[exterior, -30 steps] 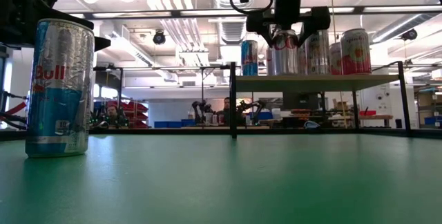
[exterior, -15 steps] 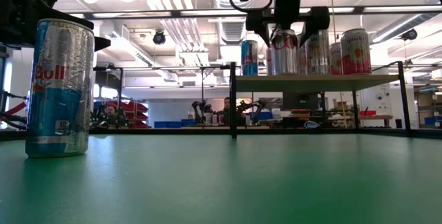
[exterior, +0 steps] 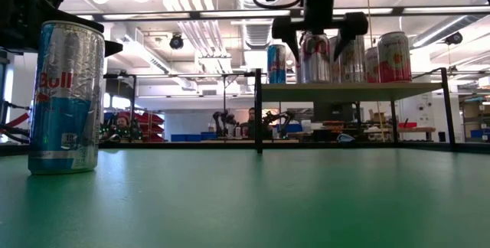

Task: Place canned beverage on shelf
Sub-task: Put the red-silver soda can on the shelf aligned with the other red-silver soda can, then put the blue soda can on the shelf aligned with the other blue soda can

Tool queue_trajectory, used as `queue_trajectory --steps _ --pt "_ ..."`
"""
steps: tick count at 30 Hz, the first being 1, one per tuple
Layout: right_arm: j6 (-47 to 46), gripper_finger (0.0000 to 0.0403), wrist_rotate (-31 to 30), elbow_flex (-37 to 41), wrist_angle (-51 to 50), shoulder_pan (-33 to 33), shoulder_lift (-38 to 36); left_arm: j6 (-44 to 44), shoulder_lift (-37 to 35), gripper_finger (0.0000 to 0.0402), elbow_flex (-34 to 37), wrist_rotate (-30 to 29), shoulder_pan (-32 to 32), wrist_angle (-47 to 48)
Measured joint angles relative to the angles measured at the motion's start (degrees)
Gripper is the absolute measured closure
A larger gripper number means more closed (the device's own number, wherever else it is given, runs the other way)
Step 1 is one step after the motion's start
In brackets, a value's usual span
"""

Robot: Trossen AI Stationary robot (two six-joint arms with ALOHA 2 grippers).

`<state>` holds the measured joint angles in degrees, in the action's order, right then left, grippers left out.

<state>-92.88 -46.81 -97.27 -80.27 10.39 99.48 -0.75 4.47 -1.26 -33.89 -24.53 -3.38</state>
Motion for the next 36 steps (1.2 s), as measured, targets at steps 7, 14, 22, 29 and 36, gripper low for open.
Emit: queue_trajectory --steps 7,14,22,29,36 --pt "2.0 0.0023 7.8 0.0 -0.2 0.0 0.0 0.0 0.0 0.0041 0.0 0.0 0.0 0.0" --pt "6.2 0.0023 25.7 0.0 -0.3 0.0 0.0 0.0 0.0 0.0041 0.0 0.0 0.0 0.0" --pt "13.3 0.0023 34.8 0.0 2.9 -3.9 1.1 0.0 0.0 0.0041 0.0 0.0 0.0 0.0" --pt "16.1 0.0023 30.2 0.0 7.5 -11.0 1.8 0.0 0.0 0.0041 0.0 0.0 0.0 0.0" --pt "15.6 0.0023 25.7 0.1 10.2 -17.8 2.0 0.0 0.0 0.0041 0.0 0.0 0.0 0.0"
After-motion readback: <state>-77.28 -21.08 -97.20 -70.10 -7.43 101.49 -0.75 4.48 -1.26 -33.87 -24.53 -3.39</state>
